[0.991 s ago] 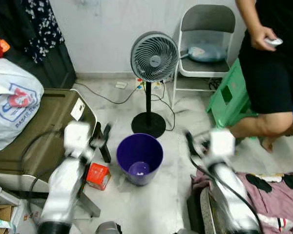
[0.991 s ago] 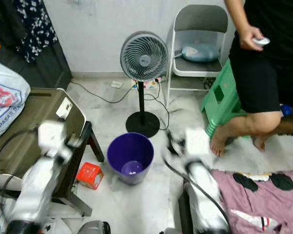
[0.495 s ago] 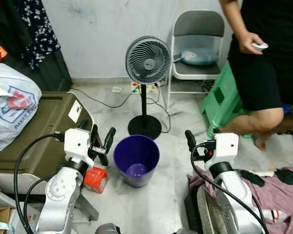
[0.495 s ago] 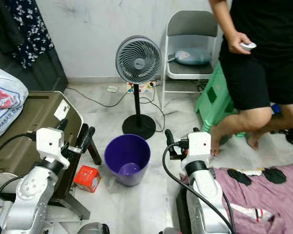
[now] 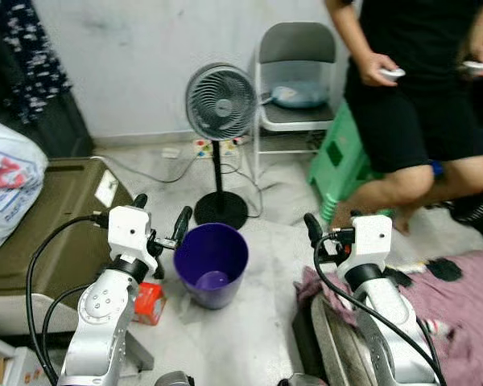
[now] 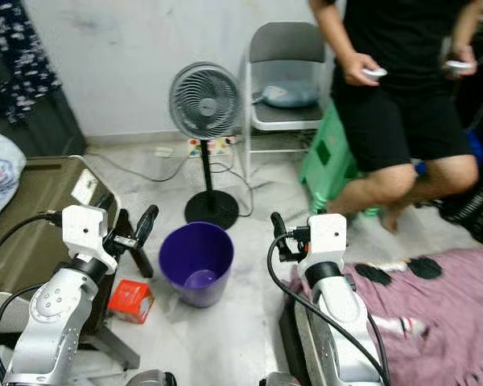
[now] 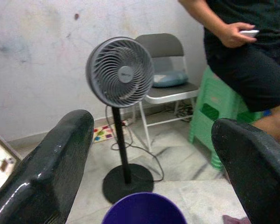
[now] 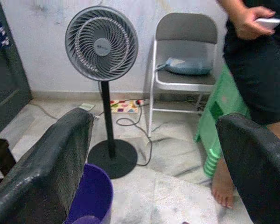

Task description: Clean up the room

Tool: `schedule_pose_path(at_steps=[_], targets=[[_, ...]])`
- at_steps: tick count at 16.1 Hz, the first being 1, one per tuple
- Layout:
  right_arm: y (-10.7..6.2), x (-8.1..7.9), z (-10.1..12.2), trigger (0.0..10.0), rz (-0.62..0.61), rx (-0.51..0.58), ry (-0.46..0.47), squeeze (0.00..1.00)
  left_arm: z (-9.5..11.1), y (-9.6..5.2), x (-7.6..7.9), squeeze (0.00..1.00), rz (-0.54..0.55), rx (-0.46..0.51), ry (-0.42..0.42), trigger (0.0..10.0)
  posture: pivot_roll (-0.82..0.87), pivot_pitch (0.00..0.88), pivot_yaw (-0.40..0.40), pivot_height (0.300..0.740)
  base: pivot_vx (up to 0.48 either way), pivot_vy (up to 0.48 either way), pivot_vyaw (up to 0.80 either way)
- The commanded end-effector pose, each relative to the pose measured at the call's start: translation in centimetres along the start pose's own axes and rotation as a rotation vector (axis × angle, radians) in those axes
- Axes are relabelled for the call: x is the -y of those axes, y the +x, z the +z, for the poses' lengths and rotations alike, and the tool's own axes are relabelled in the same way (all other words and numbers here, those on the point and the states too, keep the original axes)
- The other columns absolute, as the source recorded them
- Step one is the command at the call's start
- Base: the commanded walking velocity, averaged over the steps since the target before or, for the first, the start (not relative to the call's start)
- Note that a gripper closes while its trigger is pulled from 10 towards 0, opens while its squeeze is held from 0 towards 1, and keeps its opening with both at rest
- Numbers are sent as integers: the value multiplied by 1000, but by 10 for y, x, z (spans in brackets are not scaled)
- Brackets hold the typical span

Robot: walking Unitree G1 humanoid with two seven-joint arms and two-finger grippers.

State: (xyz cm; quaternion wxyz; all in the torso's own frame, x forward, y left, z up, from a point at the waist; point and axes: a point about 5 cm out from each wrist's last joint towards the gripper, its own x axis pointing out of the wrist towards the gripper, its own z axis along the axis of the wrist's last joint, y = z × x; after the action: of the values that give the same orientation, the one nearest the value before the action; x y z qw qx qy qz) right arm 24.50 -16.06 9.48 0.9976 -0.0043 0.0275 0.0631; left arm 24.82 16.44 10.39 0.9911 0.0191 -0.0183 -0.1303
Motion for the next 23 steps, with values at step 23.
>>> schedule_pose_path(at_steps=[23], targets=[[4,-4,5,10000,31,-6,-4,0,10,4,5,0,-36,17,-4,10000,-64,0,22,740,28,0,174]])
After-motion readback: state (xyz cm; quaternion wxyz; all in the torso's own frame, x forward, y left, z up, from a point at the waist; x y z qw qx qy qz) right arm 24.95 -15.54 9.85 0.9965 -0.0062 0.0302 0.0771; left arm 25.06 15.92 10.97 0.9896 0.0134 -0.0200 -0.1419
